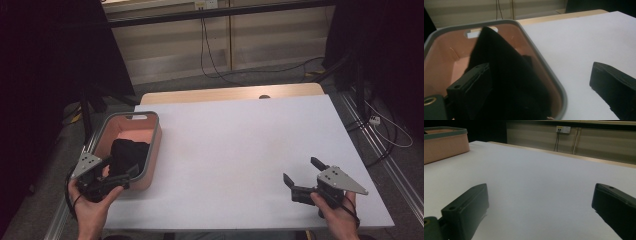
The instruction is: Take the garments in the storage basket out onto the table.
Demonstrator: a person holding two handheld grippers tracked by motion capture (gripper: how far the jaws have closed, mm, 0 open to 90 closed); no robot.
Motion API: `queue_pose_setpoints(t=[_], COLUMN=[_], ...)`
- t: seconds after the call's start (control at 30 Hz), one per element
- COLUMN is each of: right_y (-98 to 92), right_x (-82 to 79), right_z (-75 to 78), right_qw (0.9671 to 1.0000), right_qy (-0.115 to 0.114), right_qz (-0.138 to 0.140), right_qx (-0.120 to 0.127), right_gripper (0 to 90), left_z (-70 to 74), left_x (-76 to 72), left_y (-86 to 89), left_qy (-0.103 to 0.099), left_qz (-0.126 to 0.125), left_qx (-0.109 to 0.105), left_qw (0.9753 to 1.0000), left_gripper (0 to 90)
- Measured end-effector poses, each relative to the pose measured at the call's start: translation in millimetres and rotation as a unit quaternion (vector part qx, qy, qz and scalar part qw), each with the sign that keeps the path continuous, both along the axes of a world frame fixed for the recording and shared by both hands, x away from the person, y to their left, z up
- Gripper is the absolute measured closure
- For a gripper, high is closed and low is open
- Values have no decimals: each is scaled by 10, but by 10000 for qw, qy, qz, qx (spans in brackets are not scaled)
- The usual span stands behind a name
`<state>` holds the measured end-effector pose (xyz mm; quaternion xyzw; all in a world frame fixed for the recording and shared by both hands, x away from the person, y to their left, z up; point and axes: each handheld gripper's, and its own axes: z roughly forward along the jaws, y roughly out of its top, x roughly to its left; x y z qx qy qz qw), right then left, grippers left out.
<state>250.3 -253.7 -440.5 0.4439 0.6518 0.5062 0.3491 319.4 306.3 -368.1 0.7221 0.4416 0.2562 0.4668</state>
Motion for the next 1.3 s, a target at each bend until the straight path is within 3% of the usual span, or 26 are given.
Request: queue_pose_setpoints(t=[0.13,0.2,0.37,0.43,0.57,0.63,0.7,0.77,0.83,1.03,1.07,1.1,1.13,1.2,1.23,1.3], right_y=[-2,1,8,8,5,7,11,13,17,22,23,24,24,23,21,21], right_x=[0,1,5,5,5,8,14,18,18,27,29,29,29,28,32,33], right_z=[2,1,-1,-1,-1,-3,-4,-6,-5,-9,-10,-10,-10,-9,-11,-12], right_qw=[10000,10000,10000,10000,10000,10000,10000,10000,10000,10000,10000,9999,9999,10000,10000,9999], right_qy=[-17,-25,-16,-15,-13,3,10,-1,1,13,27,23,23,25,15,22], right_qz=[-2,5,11,11,25,24,38,61,65,63,68,79,79,85,71,86], right_qx=[-23,-37,-41,-43,-49,-49,-37,-60,-52,-72,-54,-61,-61,-45,-63,-51], right_gripper=[5,5,6,6,6,6,6,6,6,7,7,7,7,7,7,7], left_z=[-3,-34,-107,-141,-179,-174,-161,-158,-141,-125,-124,-122,-122,-112,-111,-107], left_x=[113,185,324,385,477,498,502,516,527,633,648,665,676,713,733,781], left_y=[103,142,174,188,170,121,77,52,35,-25,-35,-41,-45,-46,-46,-32], left_qy=[9,60,386,578,839,939,967,1119,1189,1429,1481,1572,1588,1715,1718,1836], left_qz=[108,180,264,223,193,83,68,95,167,149,123,66,78,77,112,100], left_qx=[32,88,297,221,380,567,664,638,820,964,975,961,933,926,887,752], left_qw=[9999,9998,9985,9978,9956,9939,9931,9916,9894,9849,9841,9828,9829,9808,9811,9801], left_gripper=[97,69,67,69,82,84,126,180,238,225,266,449,449,570,673,711])
